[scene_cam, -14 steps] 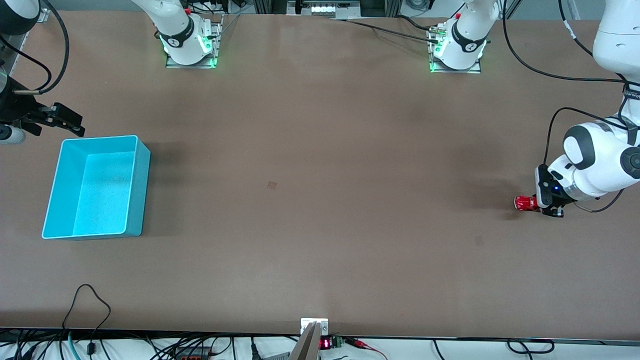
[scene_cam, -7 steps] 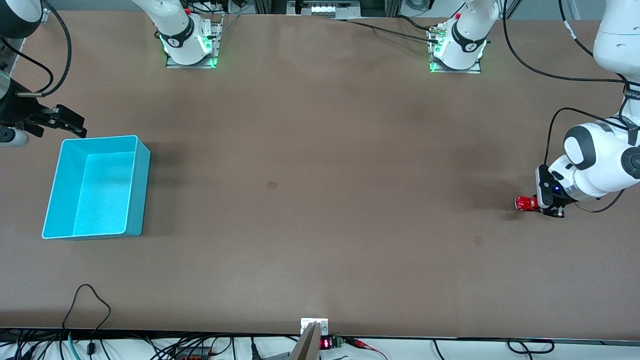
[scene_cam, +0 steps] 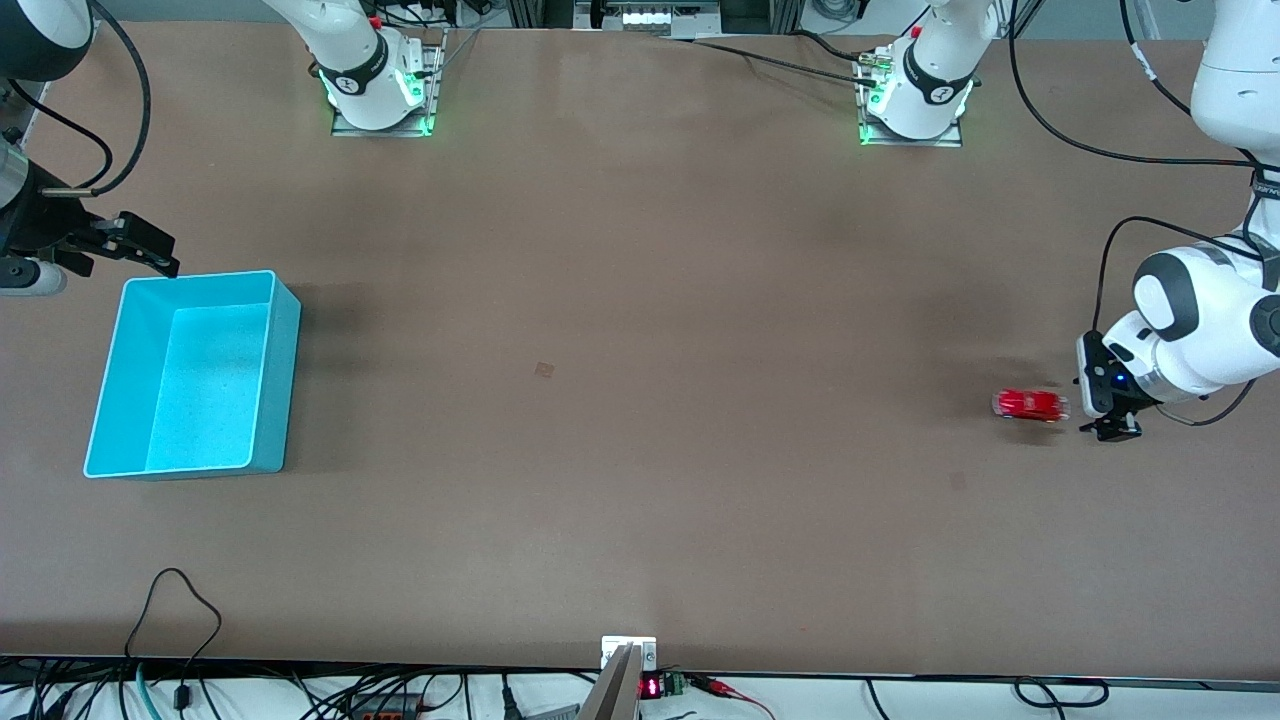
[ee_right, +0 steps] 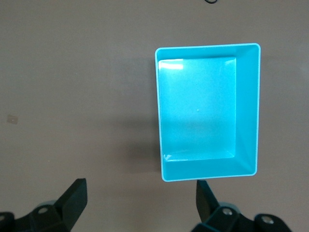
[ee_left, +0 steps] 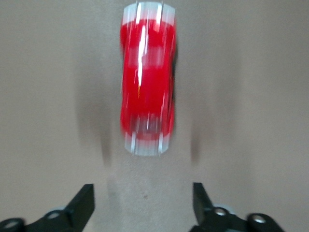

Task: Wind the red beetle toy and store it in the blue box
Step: 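Release the car to roll toward the blue box, lifting the left gripper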

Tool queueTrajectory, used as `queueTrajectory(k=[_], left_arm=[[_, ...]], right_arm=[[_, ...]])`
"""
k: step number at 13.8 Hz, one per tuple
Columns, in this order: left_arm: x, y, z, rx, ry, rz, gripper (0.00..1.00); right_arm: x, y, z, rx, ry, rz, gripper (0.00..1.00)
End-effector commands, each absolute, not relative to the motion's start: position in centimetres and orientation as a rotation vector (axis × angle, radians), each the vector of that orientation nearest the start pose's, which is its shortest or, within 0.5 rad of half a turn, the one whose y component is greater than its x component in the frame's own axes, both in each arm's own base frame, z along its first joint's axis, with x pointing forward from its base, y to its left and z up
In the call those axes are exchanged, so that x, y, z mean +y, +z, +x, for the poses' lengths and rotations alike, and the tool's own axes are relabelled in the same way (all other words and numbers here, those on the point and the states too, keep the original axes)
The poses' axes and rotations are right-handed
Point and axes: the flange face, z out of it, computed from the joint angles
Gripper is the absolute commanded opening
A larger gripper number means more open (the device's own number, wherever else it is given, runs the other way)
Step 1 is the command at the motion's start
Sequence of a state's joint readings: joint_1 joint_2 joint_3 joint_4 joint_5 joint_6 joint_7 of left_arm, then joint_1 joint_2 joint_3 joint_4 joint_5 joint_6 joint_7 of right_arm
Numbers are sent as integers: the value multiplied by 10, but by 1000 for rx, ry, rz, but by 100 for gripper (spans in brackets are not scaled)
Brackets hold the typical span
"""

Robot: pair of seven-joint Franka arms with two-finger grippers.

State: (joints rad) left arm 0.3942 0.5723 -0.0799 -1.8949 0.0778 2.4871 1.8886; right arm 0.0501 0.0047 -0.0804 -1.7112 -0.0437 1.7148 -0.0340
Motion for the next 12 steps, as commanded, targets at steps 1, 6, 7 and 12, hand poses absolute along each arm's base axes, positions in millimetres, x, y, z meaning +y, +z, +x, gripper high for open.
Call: queueTrajectory(k=[1, 6, 7, 12], left_arm=[[198, 223, 608, 2261, -4, -2156, 100], [190, 278, 591, 2205, 140, -2350, 100], [187, 290, 586, 2185, 178, -2396, 100], [194, 354, 557, 1945, 315, -2644, 100]], right_arm=[[-19, 574, 566, 9, -11, -3181, 100], [-19, 574, 566, 11, -11, -3181, 100], [-18, 574, 566, 9, -13, -3181, 100], [-18, 574, 566, 9, -13, -3181, 100]])
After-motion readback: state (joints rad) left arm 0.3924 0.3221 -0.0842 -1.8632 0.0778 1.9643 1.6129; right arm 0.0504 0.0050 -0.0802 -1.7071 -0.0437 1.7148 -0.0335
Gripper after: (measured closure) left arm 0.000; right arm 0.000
